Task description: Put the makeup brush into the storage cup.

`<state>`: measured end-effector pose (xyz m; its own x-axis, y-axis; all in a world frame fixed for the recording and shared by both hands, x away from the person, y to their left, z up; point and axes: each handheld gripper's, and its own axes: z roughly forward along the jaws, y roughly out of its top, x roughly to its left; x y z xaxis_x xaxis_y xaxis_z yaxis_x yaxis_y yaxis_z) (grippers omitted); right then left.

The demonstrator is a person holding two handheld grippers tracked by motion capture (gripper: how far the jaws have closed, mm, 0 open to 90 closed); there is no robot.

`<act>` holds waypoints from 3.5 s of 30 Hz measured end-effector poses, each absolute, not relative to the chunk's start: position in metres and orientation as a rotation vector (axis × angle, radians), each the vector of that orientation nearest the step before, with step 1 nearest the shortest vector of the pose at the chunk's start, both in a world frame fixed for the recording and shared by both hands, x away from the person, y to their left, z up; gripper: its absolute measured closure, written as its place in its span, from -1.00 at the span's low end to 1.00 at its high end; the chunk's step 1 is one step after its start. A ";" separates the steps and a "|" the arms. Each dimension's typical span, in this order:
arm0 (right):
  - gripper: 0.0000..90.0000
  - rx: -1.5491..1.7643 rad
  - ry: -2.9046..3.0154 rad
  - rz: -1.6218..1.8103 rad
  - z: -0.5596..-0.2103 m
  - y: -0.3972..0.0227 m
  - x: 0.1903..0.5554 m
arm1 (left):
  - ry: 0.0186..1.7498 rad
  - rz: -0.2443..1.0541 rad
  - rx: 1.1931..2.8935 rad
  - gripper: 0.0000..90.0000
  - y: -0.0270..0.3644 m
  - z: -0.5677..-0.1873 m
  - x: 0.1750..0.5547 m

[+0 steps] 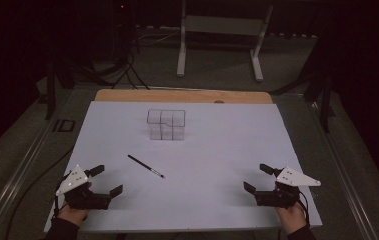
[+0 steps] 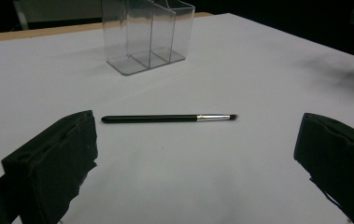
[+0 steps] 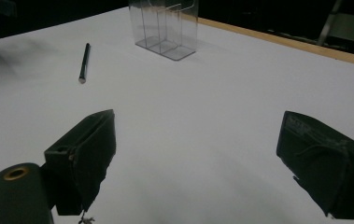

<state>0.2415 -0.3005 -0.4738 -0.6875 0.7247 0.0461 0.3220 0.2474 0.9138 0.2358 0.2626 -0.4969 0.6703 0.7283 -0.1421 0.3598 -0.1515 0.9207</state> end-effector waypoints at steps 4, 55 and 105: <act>-0.73 0.943 2.140 1.424 -0.473 -0.299 0.242 | 0.876 0.412 1.740 -0.99 0.264 -0.497 0.236; -0.73 0.897 2.145 1.467 -0.469 -0.294 0.241 | 0.874 0.173 2.144 -0.99 0.259 -0.467 0.260; -0.73 0.902 2.153 1.465 -0.471 -0.294 0.242 | 0.290 0.101 2.687 -0.88 0.218 -0.451 0.296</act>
